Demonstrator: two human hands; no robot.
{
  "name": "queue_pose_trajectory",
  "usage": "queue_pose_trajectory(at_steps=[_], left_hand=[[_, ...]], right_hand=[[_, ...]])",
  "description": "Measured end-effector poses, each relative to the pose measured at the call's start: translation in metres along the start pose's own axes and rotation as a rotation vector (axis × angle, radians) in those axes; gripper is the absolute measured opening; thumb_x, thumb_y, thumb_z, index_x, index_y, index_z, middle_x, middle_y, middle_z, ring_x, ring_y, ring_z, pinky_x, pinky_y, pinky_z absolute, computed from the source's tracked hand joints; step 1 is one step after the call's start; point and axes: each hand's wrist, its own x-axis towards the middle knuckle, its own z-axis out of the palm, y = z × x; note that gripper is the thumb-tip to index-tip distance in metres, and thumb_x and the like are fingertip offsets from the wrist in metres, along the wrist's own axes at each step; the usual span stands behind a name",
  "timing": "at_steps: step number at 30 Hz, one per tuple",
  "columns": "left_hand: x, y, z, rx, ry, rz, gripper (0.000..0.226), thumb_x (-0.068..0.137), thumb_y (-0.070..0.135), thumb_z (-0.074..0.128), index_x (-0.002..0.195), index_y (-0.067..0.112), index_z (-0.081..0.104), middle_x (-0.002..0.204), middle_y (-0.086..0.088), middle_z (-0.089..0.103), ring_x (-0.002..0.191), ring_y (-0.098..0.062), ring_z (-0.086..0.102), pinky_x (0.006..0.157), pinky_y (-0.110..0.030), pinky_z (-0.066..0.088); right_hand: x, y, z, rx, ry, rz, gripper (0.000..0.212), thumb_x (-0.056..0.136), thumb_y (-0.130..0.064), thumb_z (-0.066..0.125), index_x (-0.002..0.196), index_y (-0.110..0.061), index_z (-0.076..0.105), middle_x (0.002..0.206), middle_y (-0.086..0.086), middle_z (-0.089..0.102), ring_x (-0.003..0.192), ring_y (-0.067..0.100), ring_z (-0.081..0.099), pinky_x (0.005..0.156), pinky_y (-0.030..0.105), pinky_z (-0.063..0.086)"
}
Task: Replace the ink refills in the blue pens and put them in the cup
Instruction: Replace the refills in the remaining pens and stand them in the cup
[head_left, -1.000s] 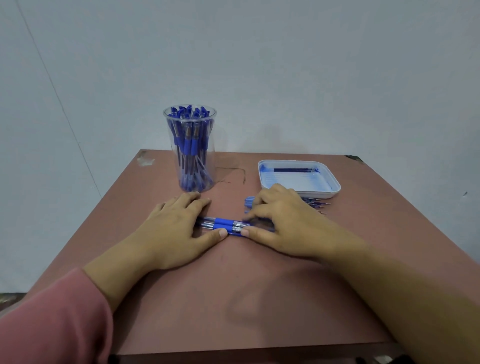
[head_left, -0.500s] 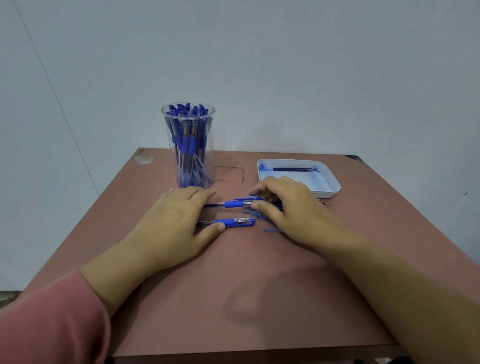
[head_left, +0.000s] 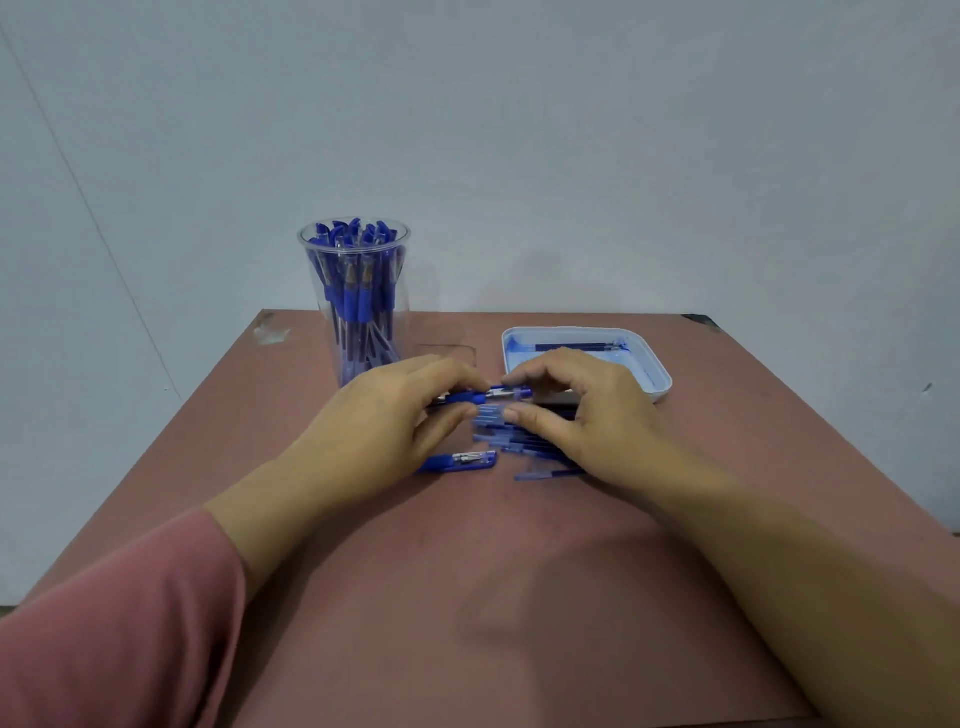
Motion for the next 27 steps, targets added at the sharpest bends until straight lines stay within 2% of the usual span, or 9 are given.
queue_pose_trajectory(at_steps=[2,5,7,9,14,19,21,24,27], left_hand=[[-0.002,0.0,0.001,-0.01,0.028,0.0,0.02,0.092,0.029,0.063,0.112,0.029,0.064,0.094,0.017,0.06,0.077,-0.006,0.059,0.069,-0.03,0.05],[-0.002,0.001,0.0,-0.029,0.086,-0.009,0.025,0.087,0.044,0.062,0.105,0.028,0.068,0.097,0.018,0.061,0.075,-0.007,0.06,0.067,-0.024,0.049],[-0.003,-0.001,0.0,-0.021,0.109,-0.01,0.028,0.086,0.047,0.06,0.102,0.026,0.069,0.091,0.017,0.063,0.075,-0.005,0.059,0.065,-0.022,0.047],[-0.004,-0.002,0.001,-0.018,0.104,-0.021,0.027,0.087,0.045,0.059,0.103,0.026,0.069,0.088,0.015,0.064,0.075,-0.004,0.059,0.065,-0.021,0.046],[-0.004,0.001,0.004,-0.059,0.076,-0.037,0.021,0.089,0.036,0.06,0.105,0.026,0.069,0.086,0.015,0.063,0.073,0.003,0.054,0.065,-0.012,0.041],[-0.003,0.005,0.001,-0.12,0.042,-0.066,0.018,0.089,0.027,0.064,0.105,0.024,0.071,0.085,0.018,0.064,0.075,0.005,0.056,0.066,-0.008,0.038],[-0.002,0.005,0.0,-0.15,0.019,-0.074,0.019,0.09,0.019,0.067,0.108,0.023,0.072,0.088,0.018,0.066,0.078,0.006,0.057,0.069,-0.007,0.039],[-0.005,-0.001,-0.002,-0.174,-0.011,-0.115,0.023,0.091,0.016,0.064,0.112,0.023,0.072,0.098,0.019,0.069,0.088,0.005,0.061,0.076,-0.007,0.042],[-0.008,-0.007,-0.005,-0.155,-0.013,-0.138,0.023,0.088,0.016,0.068,0.11,0.021,0.072,0.094,0.024,0.066,0.083,0.012,0.058,0.073,-0.003,0.039]], right_hand=[[0.001,0.003,0.001,-0.049,0.018,-0.047,0.033,0.084,-0.024,0.073,0.094,-0.051,0.057,0.092,-0.019,0.065,0.09,0.004,0.059,0.08,0.016,0.047],[0.006,0.007,0.008,-0.062,0.034,-0.09,0.017,0.084,-0.023,0.073,0.098,-0.03,0.07,0.089,-0.015,0.066,0.086,0.005,0.06,0.078,0.018,0.047],[0.009,0.008,0.011,-0.079,0.038,-0.121,0.017,0.083,-0.026,0.072,0.1,-0.02,0.072,0.086,-0.019,0.062,0.084,0.005,0.059,0.077,0.017,0.046],[0.01,0.009,0.012,-0.082,0.033,-0.128,0.018,0.083,-0.026,0.069,0.099,-0.018,0.073,0.084,-0.02,0.06,0.083,0.005,0.057,0.076,0.015,0.045],[0.008,0.008,0.013,-0.098,0.03,-0.126,0.015,0.083,-0.026,0.065,0.092,-0.015,0.071,0.086,-0.003,0.069,0.08,0.009,0.058,0.073,0.019,0.045],[0.006,0.007,0.013,-0.115,0.021,-0.141,0.014,0.084,-0.023,0.065,0.091,-0.012,0.07,0.085,0.001,0.068,0.078,0.01,0.056,0.071,0.02,0.044],[0.005,0.008,0.011,-0.127,0.029,-0.146,0.013,0.084,-0.021,0.064,0.091,-0.012,0.07,0.084,-0.003,0.067,0.079,0.009,0.055,0.072,0.018,0.044],[0.004,0.015,0.004,-0.12,0.045,-0.104,0.013,0.083,-0.022,0.064,0.09,-0.012,0.07,0.082,-0.024,0.058,0.081,0.005,0.055,0.074,0.01,0.042],[0.004,0.02,-0.002,-0.118,0.016,-0.071,0.011,0.082,-0.028,0.066,0.09,-0.021,0.07,0.082,-0.026,0.057,0.083,0.001,0.056,0.075,0.007,0.039]])
